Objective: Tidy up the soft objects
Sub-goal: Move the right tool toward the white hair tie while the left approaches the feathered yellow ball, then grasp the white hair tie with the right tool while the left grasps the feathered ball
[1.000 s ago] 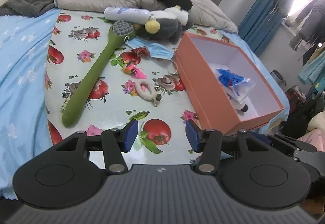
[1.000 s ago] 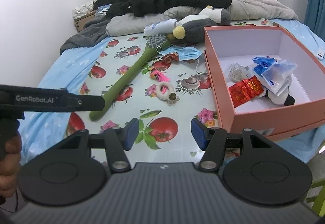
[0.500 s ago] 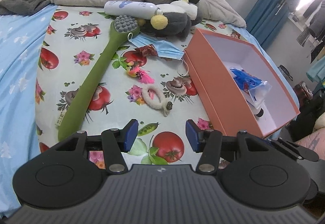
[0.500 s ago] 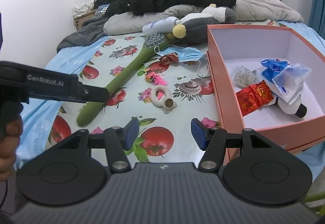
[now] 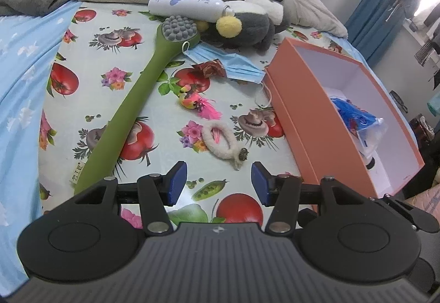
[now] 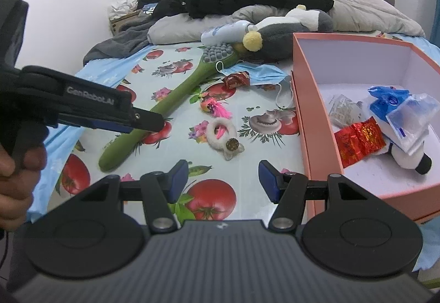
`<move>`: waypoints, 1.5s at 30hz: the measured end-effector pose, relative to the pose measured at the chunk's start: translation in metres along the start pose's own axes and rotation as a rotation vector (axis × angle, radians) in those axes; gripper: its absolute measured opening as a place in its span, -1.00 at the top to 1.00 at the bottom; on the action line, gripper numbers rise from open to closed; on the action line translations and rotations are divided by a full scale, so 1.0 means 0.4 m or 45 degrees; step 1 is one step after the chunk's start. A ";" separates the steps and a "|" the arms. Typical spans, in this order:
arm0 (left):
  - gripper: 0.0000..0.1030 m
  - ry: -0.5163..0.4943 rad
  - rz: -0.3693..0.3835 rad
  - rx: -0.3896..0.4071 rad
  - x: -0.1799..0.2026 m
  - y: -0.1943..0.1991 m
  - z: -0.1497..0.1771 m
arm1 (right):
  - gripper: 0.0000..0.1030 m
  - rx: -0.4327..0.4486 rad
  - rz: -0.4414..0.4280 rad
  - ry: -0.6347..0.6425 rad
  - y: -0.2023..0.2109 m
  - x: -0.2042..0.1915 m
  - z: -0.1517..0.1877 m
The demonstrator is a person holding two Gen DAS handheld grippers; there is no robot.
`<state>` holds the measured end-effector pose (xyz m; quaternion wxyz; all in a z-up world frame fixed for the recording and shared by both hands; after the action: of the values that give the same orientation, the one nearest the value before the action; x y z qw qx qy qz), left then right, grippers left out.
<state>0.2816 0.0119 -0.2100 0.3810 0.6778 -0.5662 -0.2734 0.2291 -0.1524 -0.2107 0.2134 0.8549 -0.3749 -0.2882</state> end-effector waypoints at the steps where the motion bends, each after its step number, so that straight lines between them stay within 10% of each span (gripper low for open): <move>1: -0.12 0.003 -0.002 -0.004 -0.002 -0.006 -0.001 | -0.15 0.000 -0.003 0.000 -0.004 0.001 -0.001; 45: -0.12 0.059 0.019 -0.103 -0.018 -0.337 -0.139 | -0.15 -0.154 -0.041 -0.022 -0.313 0.113 -0.030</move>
<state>0.3999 0.0398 -0.2907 0.4233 0.6638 -0.5507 -0.2774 0.3269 -0.1065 -0.2895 0.2568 0.8438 -0.3447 -0.3213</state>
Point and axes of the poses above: each gripper's, at about its wrist camera, not at the fingertips, and y roughly against the way its jaws point, x to its right, z to its underside, the point moved 8 cm from there along -y, roughly the way its jaws point, and after that the axes turned 15 degrees about -z, right-handed, at the moved point
